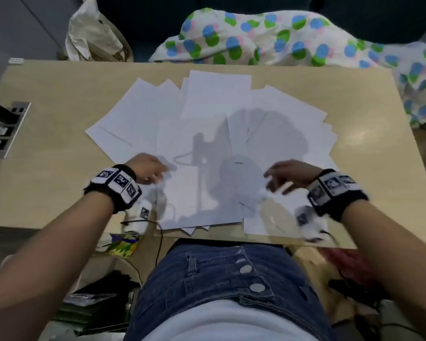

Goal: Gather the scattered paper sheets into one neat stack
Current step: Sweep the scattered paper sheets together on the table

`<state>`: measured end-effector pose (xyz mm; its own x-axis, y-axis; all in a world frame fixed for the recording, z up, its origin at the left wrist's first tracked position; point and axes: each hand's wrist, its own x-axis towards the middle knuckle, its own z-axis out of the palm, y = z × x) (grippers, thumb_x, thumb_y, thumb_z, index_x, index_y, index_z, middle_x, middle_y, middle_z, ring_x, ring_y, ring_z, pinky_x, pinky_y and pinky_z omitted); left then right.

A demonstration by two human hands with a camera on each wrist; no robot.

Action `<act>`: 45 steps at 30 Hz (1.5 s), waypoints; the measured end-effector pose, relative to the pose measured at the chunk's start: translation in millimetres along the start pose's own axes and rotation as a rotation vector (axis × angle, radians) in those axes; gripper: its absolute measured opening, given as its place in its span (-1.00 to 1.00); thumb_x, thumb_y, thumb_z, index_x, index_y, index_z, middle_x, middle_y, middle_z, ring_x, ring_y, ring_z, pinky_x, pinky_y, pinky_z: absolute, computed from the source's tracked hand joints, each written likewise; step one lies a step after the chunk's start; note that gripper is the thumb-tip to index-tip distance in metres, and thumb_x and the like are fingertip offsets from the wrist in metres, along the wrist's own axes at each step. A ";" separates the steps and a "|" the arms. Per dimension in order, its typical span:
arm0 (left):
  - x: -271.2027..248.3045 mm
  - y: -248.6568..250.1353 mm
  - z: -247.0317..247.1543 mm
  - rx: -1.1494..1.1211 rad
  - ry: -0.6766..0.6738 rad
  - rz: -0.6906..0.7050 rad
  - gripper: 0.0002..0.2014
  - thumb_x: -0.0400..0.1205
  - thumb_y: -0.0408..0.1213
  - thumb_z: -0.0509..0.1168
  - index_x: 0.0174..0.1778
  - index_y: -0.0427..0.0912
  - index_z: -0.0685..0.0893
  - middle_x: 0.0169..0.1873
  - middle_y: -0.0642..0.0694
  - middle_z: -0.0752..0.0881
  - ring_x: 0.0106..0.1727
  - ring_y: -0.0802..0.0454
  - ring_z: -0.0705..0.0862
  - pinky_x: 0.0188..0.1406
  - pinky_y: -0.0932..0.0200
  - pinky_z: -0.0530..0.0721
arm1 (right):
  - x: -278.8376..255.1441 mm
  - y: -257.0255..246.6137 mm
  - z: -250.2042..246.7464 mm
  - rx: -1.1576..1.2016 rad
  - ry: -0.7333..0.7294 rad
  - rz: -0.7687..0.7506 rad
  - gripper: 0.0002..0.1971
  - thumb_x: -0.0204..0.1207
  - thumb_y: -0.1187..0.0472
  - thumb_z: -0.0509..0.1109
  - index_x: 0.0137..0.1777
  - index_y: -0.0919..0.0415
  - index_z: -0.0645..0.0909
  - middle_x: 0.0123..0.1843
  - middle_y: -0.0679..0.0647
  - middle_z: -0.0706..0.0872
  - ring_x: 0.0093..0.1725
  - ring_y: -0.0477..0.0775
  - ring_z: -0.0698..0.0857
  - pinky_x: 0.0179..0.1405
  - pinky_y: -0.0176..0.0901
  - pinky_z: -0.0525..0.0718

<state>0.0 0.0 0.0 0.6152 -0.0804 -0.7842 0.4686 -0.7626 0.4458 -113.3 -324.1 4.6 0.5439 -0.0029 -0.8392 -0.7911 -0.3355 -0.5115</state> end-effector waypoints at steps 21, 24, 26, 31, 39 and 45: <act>29.5 13.5 18.8 0.168 0.199 0.120 -0.88 0.40 -0.44 0.41 -0.17 -0.25 0.66 -0.24 -0.14 0.65 -0.22 -0.10 0.60 -0.30 0.21 0.47 | 68.1 -53.4 46.6 -0.331 0.387 -0.081 -0.91 0.39 0.31 0.40 -0.24 0.27 0.52 -0.25 0.12 0.58 -0.20 0.14 0.56 -0.54 -0.29 0.37; 47.4 42.2 6.6 0.115 0.242 0.193 -0.71 0.45 -0.37 0.41 0.10 -0.26 0.70 -0.08 -0.12 0.70 -0.08 -0.07 0.61 -0.14 0.22 0.51 | 77.8 -67.5 29.4 -0.216 0.493 -0.079 -0.80 0.41 0.32 0.36 0.01 0.39 0.64 -0.12 0.20 0.65 -0.14 0.18 0.62 -0.40 -0.26 0.52; 68.0 60.6 1.6 0.077 0.253 0.230 -0.67 0.48 -0.35 0.38 0.18 -0.26 0.66 0.01 -0.14 0.73 0.00 -0.10 0.66 -0.08 0.21 0.53 | 90.3 -77.0 19.3 -0.147 0.551 -0.062 -0.74 0.41 0.33 0.35 0.09 0.41 0.64 -0.07 0.23 0.67 -0.07 0.22 0.65 -0.15 -0.12 0.65; 114.2 91.3 0.5 0.147 0.328 0.224 -0.88 0.49 -0.32 0.36 -0.20 -0.32 0.69 0.22 -0.38 0.66 0.20 -0.33 0.68 0.11 0.00 0.66 | 121.4 -93.1 12.8 -0.088 0.630 -0.041 -0.77 0.46 0.33 0.31 0.06 0.42 0.64 -0.10 0.25 0.66 -0.14 0.22 0.63 -0.19 -0.12 0.58; 138.4 101.7 9.6 -0.207 0.273 0.207 -0.38 0.38 -0.29 0.43 0.34 -0.15 0.34 0.30 -0.23 0.55 0.16 -0.23 0.66 0.16 0.04 0.63 | 141.3 -88.4 18.2 0.071 0.677 -0.010 -0.48 0.43 0.43 0.33 0.38 0.34 0.28 0.31 0.32 0.51 0.11 0.35 0.63 -0.14 -0.02 0.62; 126.2 90.8 17.6 -0.028 0.301 0.132 -0.47 0.57 -0.39 0.29 0.48 -0.36 0.38 0.42 -0.28 0.54 0.41 -0.24 0.55 0.33 0.06 0.52 | 125.2 -73.3 3.2 -0.041 0.690 0.064 -0.52 0.47 0.27 0.32 0.40 0.31 0.38 0.36 0.28 0.53 0.23 0.30 0.58 0.08 -0.01 0.59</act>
<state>109.0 -90.7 -66.1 0.8297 0.0186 -0.5580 0.3868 -0.7398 0.5505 11.9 -296.9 -63.5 0.5611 -0.6175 -0.5512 -0.8236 -0.3501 -0.4462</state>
